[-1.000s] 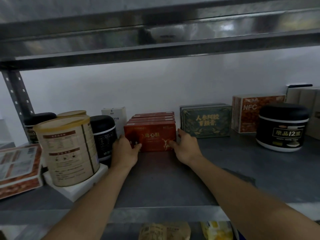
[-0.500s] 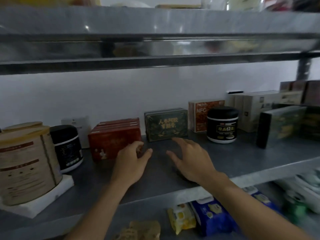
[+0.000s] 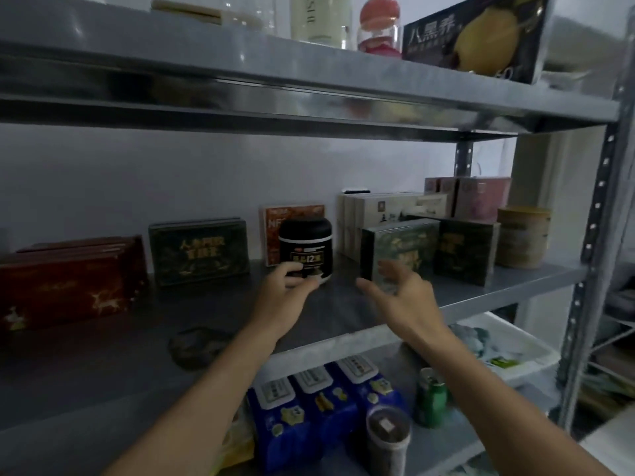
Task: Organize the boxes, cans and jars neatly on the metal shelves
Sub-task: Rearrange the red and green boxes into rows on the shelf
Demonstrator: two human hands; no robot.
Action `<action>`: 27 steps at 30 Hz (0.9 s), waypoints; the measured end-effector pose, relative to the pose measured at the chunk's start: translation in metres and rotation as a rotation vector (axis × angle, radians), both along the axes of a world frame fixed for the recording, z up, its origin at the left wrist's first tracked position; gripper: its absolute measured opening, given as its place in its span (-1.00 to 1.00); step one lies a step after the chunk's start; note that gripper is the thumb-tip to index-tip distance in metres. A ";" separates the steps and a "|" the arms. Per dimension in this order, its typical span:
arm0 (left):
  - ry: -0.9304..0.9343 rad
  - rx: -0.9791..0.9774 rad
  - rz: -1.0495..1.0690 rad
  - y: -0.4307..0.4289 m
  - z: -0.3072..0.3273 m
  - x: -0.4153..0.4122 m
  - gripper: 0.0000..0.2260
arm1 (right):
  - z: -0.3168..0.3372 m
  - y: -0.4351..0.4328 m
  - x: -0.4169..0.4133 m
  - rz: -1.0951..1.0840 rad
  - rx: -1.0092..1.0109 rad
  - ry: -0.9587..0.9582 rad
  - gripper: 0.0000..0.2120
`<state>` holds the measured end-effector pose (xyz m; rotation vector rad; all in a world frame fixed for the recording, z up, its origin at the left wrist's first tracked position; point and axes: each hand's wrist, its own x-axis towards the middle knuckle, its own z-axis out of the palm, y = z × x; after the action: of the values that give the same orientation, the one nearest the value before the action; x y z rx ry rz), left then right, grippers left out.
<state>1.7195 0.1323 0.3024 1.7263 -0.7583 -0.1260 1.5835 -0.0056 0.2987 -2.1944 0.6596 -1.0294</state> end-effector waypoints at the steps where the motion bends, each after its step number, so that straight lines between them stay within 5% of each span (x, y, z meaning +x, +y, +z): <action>1: 0.025 -0.034 -0.006 -0.017 0.002 -0.006 -0.64 | 0.001 -0.019 -0.008 -0.004 0.049 -0.015 -0.44; 7: 0.078 -0.038 0.036 -0.101 0.006 -0.033 -0.53 | -0.001 -0.114 -0.044 0.039 0.193 -0.060 -0.40; 14: 0.015 -0.056 0.073 -0.155 0.004 -0.027 -0.09 | 0.000 -0.163 -0.060 0.054 0.234 -0.089 -0.40; 24: -0.166 -0.129 0.053 -0.173 -0.012 -0.013 -0.23 | 0.007 -0.188 -0.071 -0.122 0.111 -0.228 -0.42; 27: -0.171 -0.137 0.047 -0.171 -0.013 -0.013 -0.24 | 0.010 -0.201 -0.062 -0.246 0.063 -0.278 -0.15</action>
<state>1.7069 -0.0390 0.2896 1.6367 -0.8312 0.1050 1.5212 -0.2067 0.3085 -1.8996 0.8325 -1.3887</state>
